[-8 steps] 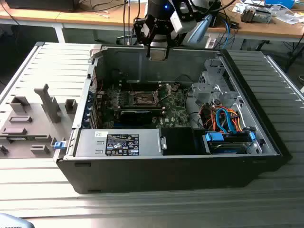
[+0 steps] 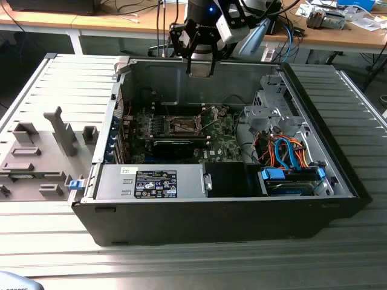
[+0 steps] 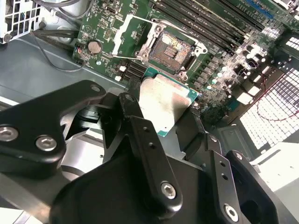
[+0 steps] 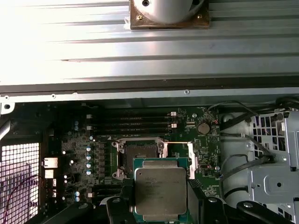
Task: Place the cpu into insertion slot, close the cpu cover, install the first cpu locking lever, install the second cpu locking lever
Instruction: 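Place the cpu into insertion slot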
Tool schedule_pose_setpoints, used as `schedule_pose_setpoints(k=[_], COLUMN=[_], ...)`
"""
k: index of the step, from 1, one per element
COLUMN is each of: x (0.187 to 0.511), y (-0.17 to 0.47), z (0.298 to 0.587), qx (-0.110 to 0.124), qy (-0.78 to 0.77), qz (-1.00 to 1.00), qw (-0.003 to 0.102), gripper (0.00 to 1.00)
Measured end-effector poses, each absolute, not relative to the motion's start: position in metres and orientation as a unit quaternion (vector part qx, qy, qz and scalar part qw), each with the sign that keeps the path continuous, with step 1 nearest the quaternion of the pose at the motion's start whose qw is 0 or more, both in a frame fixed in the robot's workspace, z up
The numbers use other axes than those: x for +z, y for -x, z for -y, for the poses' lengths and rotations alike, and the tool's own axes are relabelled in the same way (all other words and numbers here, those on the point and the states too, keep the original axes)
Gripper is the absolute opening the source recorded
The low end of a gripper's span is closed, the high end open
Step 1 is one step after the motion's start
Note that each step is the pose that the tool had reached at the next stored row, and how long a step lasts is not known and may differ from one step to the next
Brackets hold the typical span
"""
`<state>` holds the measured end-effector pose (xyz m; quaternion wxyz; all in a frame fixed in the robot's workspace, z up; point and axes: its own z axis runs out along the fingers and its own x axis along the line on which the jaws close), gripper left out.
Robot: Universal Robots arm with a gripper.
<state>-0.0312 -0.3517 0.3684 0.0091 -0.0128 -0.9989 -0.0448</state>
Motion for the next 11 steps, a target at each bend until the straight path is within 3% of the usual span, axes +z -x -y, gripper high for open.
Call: schedule_pose_setpoints(k=[11], x=[0.3668], y=[0.0312], z=[0.3518], qx=[-0.045], qy=[0.013], qz=[0.999], qw=[0.009], gripper=[0.55])
